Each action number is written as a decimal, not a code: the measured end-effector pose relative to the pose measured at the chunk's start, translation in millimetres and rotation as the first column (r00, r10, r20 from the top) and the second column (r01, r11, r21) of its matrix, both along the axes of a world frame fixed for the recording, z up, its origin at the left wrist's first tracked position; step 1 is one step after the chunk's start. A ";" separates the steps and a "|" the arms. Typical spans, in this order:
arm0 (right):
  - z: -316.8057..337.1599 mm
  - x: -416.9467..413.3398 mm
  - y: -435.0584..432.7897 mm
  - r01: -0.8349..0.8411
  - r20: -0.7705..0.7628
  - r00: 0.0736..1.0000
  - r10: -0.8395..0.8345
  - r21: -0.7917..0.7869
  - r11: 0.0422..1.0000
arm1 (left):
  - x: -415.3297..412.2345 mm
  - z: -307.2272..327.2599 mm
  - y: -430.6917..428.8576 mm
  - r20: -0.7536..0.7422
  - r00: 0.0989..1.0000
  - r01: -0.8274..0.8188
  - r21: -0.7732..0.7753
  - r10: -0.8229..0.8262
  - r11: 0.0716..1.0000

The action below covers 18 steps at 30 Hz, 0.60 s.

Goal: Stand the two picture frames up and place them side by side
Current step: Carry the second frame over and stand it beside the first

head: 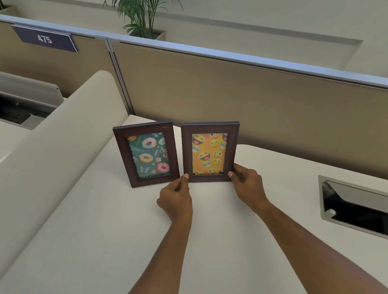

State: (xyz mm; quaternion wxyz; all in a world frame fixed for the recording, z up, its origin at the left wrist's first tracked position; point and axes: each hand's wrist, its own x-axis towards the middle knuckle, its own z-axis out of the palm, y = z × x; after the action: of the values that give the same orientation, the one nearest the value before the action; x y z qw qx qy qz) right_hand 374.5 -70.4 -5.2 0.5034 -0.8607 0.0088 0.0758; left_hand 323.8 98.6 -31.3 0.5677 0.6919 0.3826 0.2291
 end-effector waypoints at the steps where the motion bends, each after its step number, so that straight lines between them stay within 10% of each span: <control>1: 0.2 0.9 0.4 -0.004 0.006 1.000 0.004 -0.009 1.000 | 0.7 -0.3 0.3 0.000 1.000 -0.018 -0.025 0.018 1.000; 11: -1.9 9.9 2.6 -0.071 0.019 0.997 0.072 -0.049 0.996 | 6.8 -10.1 8.0 0.011 0.990 -0.129 -0.313 0.140 0.941; 18: -1.6 11.1 2.2 -0.079 0.010 0.997 0.079 -0.042 0.996 | 8.4 -8.6 7.7 -0.028 0.996 -0.084 -0.249 0.080 0.965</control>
State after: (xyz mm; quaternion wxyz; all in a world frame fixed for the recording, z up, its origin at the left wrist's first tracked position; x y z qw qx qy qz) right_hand 385.6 -68.2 -6.8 0.4819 -0.8711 -0.0265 0.0906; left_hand 332.2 106.3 -39.9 0.6370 0.6005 0.4418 0.1962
